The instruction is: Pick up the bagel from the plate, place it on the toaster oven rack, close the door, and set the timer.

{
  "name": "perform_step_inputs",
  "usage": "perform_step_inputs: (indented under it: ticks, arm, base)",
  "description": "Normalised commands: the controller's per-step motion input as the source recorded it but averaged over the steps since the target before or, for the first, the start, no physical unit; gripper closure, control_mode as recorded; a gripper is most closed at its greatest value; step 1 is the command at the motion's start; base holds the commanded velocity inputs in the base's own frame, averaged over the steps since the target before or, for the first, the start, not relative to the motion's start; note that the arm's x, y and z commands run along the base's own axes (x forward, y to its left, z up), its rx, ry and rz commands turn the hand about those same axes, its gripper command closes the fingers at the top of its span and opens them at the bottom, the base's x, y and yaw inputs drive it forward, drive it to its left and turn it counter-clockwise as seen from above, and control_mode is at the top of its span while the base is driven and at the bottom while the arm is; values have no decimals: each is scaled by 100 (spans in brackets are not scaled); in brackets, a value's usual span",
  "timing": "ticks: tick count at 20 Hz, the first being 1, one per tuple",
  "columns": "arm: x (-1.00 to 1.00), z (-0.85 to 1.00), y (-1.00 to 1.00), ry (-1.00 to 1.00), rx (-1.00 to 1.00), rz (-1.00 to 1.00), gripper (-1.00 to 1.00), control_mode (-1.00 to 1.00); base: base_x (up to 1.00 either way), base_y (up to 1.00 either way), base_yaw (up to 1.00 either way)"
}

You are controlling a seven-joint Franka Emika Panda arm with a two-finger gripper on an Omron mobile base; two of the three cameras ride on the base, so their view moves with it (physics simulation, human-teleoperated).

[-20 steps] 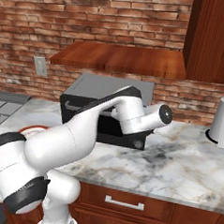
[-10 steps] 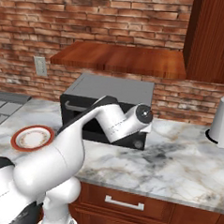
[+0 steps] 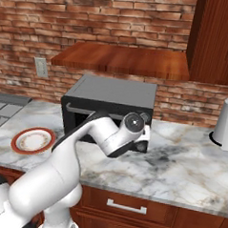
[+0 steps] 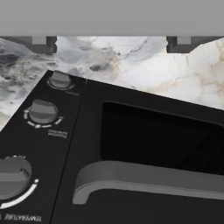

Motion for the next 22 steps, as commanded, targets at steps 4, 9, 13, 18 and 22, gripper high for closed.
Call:
perform_step_inputs:
  ticks: [4,9,13,18,22]
  arm:
    - [2,-12,-8,3,-3,-4,-100,-100]
    - [16,-7,-9,8,0,-8,-100,-100]
    - [33,-1,-14,13,-1,-8,-100,-100]
    - [5,-24,-21,1,-6,-3,-100,-100]
    - [0,-40,-18,0,-9,0,-100,-100]
  base:
    - [0,0,0]
    - [0,0,0]
    - [0,0,0]
    - [0,0,0]
    - [0,0,0]
